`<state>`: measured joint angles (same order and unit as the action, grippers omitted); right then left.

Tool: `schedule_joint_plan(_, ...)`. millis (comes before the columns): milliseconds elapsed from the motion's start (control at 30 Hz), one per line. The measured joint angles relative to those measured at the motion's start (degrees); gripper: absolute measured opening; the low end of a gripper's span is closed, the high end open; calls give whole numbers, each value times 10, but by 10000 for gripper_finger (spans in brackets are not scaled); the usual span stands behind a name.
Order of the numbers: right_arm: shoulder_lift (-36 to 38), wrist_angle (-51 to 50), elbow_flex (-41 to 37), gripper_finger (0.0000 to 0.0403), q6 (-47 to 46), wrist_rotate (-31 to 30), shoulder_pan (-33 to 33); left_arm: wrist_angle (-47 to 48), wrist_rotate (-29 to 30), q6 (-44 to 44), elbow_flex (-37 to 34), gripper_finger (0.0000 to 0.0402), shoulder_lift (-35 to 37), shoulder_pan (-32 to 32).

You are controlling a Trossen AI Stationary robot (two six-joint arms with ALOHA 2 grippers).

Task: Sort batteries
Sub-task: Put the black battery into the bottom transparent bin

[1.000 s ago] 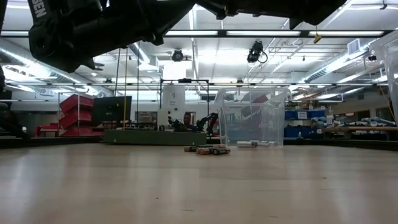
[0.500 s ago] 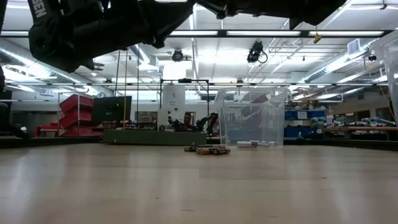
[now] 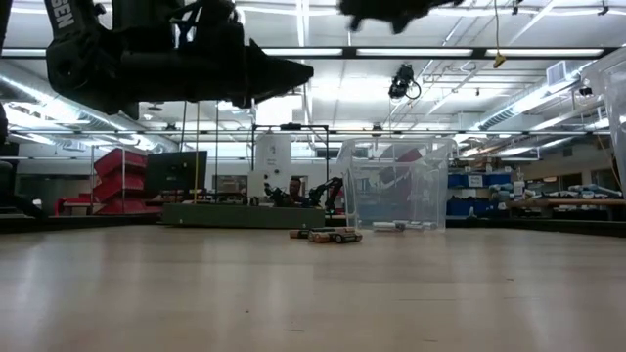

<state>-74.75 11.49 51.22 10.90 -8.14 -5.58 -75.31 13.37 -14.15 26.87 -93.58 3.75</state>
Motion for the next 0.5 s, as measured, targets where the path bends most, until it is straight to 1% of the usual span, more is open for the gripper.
schedule_joint_plan(100, 80, -136, 0, 39, -67, -4, -11, 6, 14, -5, 0, 174, 0, 0)
schedule_joint_plan(167, 127, -228, 0, 39, -134, -11, -17, 5, 18, -6, 0, 174, 0, 0)
schedule_joint_plan(200, 148, -274, 0, 39, -170, -7, -22, 4, 18, -8, 0, 174, 0, 0)
schedule_joint_plan(267, 186, -347, 0, 39, -245, 28, -33, 0, 18, -18, 0, 174, 0, 0)
schedule_joint_plan(400, 239, -415, 0, 39, -390, 104, -75, -12, 20, -21, 0, 173, 0, 0)
schedule_joint_plan(500, 257, -464, 0, 39, -497, 131, -117, -17, 24, -22, 0, 173, 0, 0)
